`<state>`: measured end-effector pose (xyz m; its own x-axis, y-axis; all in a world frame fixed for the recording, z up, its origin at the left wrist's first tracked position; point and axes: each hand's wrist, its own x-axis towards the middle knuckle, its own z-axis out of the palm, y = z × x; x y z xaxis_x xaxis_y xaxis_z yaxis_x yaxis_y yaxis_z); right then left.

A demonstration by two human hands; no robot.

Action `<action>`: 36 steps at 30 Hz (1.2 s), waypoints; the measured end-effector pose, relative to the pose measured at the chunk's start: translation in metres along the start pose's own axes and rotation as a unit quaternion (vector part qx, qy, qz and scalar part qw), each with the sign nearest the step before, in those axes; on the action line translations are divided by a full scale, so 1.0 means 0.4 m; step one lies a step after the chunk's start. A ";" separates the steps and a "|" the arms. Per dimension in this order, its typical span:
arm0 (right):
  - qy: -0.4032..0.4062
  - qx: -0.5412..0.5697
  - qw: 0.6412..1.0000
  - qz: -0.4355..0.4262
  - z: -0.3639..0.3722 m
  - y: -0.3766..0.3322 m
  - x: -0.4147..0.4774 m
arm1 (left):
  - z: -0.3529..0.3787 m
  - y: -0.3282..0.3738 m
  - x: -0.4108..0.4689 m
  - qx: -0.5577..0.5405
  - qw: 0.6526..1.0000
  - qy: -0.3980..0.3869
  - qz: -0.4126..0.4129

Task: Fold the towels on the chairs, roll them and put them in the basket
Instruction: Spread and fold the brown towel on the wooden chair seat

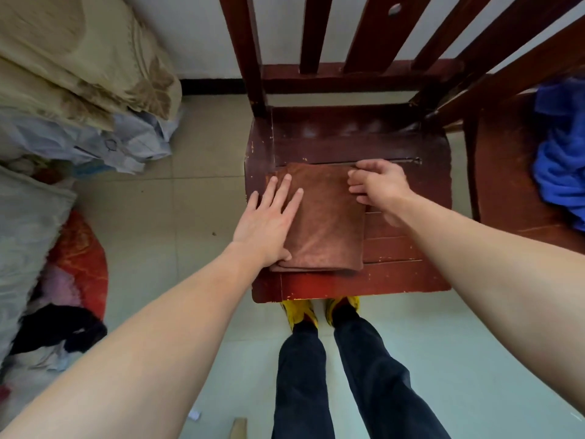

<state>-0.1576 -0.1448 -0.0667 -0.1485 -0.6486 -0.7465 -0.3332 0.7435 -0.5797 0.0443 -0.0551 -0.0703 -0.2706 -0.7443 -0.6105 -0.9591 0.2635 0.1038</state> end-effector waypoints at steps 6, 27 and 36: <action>-0.014 -0.079 0.993 -0.083 0.006 0.102 -0.138 | 0.009 0.003 0.003 -0.008 1.000 0.005 -0.008; 0.011 -0.156 0.988 0.022 -0.077 0.212 -0.136 | -0.150 0.127 0.087 -0.704 0.658 -0.064 -0.257; 0.020 -0.411 0.847 -0.337 -0.156 0.173 -0.198 | -0.197 0.135 0.127 -0.800 0.525 -0.096 -0.274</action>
<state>-0.2268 -0.0522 -0.0273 0.3069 -0.8980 -0.3153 -0.8883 -0.1514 -0.4335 -0.0280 -0.1271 -0.0339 -0.0514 -0.3230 -0.9450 0.2271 -0.9253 0.3039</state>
